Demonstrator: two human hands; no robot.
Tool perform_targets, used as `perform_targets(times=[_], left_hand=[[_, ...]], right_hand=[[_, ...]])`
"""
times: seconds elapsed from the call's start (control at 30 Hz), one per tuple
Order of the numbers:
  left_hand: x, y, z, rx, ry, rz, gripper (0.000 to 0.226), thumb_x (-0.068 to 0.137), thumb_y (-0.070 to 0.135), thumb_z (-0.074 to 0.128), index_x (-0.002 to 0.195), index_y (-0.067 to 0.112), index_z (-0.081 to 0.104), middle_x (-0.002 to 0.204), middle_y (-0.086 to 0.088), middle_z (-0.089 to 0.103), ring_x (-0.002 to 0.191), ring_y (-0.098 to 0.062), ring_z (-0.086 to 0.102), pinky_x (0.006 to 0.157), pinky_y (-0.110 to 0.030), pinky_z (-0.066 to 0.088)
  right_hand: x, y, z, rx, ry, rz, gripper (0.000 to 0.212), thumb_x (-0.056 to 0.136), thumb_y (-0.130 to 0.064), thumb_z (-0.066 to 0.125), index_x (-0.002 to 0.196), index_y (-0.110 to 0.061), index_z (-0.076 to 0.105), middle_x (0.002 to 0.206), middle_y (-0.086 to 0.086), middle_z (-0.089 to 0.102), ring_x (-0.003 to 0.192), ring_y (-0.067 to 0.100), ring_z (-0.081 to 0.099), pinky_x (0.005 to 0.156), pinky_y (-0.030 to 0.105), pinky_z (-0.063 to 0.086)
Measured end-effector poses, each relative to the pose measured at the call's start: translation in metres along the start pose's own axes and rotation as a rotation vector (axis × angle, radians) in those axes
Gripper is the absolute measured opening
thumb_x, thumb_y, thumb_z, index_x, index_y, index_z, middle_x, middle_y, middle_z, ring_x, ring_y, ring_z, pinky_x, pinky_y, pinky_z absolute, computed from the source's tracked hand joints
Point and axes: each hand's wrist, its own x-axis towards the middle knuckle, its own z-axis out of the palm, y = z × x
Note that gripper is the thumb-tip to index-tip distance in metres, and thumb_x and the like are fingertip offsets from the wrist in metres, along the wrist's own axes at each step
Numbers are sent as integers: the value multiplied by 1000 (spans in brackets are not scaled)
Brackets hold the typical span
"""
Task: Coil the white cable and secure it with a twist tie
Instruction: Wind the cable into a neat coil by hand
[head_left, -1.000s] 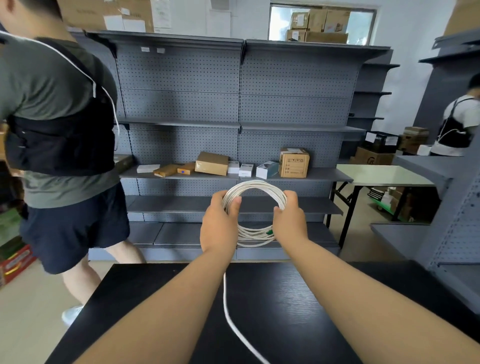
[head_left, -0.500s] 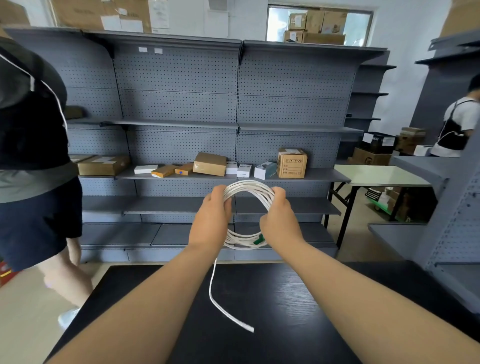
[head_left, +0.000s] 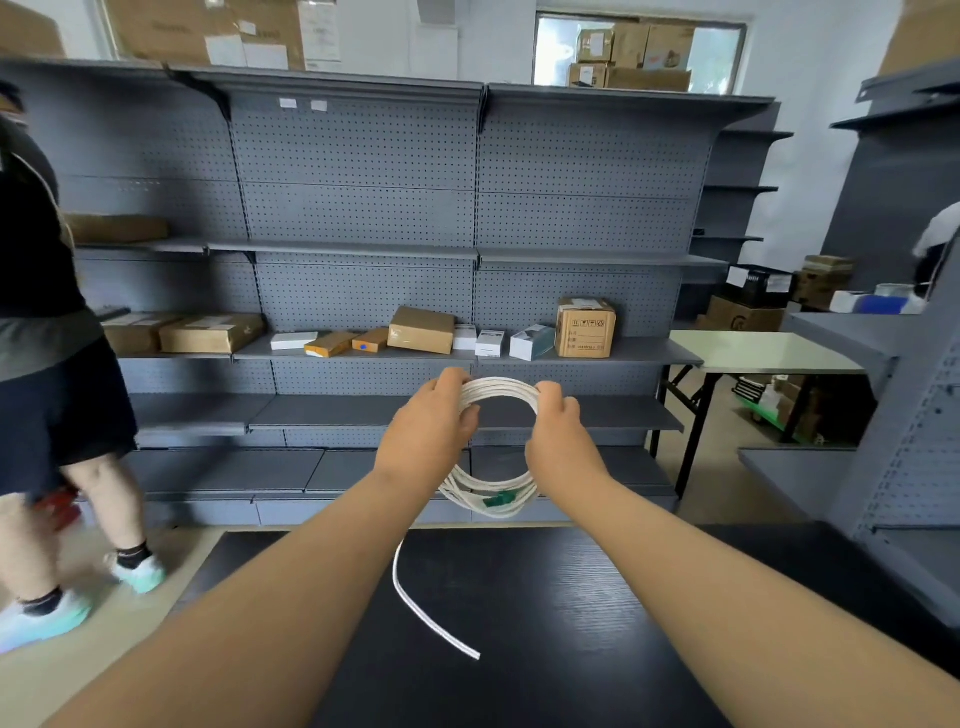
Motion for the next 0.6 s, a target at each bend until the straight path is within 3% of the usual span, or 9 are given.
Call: perform_targets(times=[0.1, 0.17, 0.27, 0.43, 0.6], left_hand=[[0, 1, 0, -172, 10, -146, 21, 87, 25, 58, 104, 16, 52, 91, -3, 62, 85, -25, 56, 67, -29, 37], [-1, 1, 2, -234, 9, -216, 14, 86, 24, 59, 94, 15, 51, 83, -2, 60, 80, -24, 55, 64, -29, 36], [-3, 4, 5, -287, 43, -253, 12, 89, 22, 55, 92, 12, 52, 81, -4, 59, 77, -25, 52, 63, -31, 37], [-8, 9, 7, -194, 88, -167, 11, 93, 15, 44, 86, 13, 36, 63, -4, 45, 62, -30, 42, 51, -35, 30], [-6, 14, 6, -7, 38, -54, 13, 91, 8, 38, 88, 16, 29, 66, -4, 37, 65, -32, 40, 50, -35, 24]], right_hand=[[0, 2, -1, 112, 3, 56, 45, 89, 3, 42, 128, -13, 28, 111, 13, 38, 71, 25, 46, 62, 34, 38], [0, 2, -3, 178, 14, 105, 44, 89, 3, 43, 128, -12, 27, 106, 11, 37, 68, 20, 44, 60, 32, 36], [1, 2, -3, 257, 27, 173, 42, 89, 0, 47, 125, -10, 28, 107, 12, 40, 66, 14, 39, 57, 27, 33], [0, 1, -4, 258, 93, 135, 50, 85, 1, 51, 127, -15, 29, 110, 11, 43, 73, 21, 44, 63, 33, 38], [-2, 3, -8, 177, 189, -1, 63, 80, 6, 49, 131, -25, 28, 121, 11, 41, 80, 31, 50, 66, 39, 45]])
